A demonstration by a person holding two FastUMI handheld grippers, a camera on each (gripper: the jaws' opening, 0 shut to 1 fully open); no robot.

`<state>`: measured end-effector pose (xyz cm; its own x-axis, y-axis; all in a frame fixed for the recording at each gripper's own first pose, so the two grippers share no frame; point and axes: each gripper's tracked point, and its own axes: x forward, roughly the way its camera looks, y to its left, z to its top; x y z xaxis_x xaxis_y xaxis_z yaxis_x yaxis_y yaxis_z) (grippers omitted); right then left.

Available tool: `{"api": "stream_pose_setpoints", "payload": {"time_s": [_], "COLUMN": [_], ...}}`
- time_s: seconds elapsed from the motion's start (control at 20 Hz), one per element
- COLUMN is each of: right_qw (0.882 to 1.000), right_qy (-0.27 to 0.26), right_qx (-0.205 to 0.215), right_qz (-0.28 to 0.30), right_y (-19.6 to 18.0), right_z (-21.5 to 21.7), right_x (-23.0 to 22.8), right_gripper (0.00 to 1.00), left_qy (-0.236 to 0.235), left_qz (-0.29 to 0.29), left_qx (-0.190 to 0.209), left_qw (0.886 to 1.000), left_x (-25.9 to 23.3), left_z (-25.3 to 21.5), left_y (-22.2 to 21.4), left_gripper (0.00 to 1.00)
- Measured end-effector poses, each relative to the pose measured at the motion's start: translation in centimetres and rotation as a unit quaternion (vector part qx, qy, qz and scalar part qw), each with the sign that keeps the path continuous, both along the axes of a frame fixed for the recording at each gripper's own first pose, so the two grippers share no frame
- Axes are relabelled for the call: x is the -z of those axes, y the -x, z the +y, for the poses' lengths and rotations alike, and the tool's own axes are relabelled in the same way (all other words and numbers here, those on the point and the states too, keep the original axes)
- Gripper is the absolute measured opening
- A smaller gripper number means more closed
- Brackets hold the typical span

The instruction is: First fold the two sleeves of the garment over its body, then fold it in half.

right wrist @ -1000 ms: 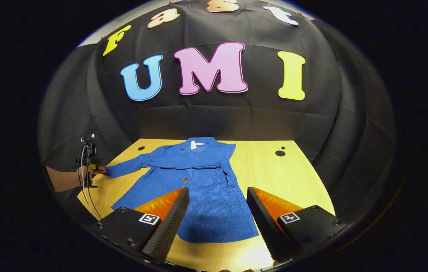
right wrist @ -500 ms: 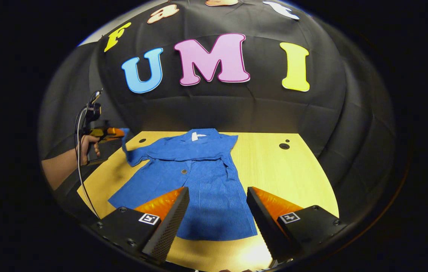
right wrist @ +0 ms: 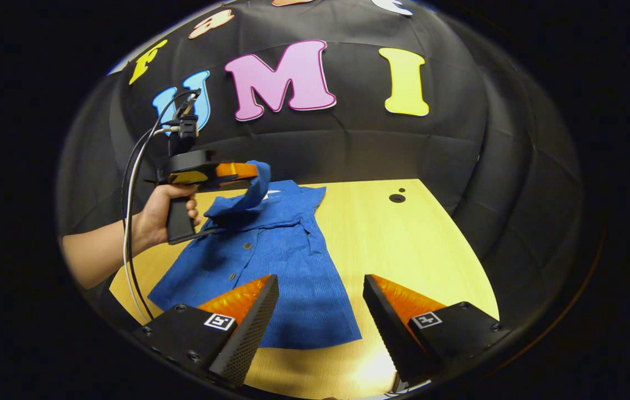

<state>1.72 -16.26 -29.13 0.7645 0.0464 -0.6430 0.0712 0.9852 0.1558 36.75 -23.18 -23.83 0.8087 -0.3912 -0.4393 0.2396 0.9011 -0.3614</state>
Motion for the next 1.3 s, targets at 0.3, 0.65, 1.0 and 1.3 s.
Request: {"api": "stream_pose_setpoints", "payload": {"time_s": [0.3, 0.65, 1.0, 1.3], "right_qw": [1.000, 0.999, 0.996, 0.986], "right_qy": [0.009, 0.015, 0.011, 0.015], "right_qx": [0.019, 0.004, 0.010, 0.022], "right_qz": [0.007, 0.031, 0.090, 0.163], "right_y": [0.2, -0.4, -0.2, 1.7], "right_z": [-1.6, -0.8, 0.0, 0.4], "right_x": [1.6, 5.3, 10.4, 14.8], "right_gripper": [0.98, 0.98, 0.99, 0.99], "left_qy": [0.009, -0.068, -0.144, -0.197], "left_qz": [0.017, 0.051, 0.160, 0.251], "left_qx": [-0.032, -0.123, -0.131, -0.119], "left_qw": [0.999, 0.989, 0.968, 0.940], "left_x": [0.7, 2.9, 8.0, 12.9], "left_z": [-0.2, 13.9, 25.0, 27.8], "left_y": [0.3, 10.3, 26.7, 34.9], "left_gripper": [0.86, 0.85, 0.85, 0.81]}}
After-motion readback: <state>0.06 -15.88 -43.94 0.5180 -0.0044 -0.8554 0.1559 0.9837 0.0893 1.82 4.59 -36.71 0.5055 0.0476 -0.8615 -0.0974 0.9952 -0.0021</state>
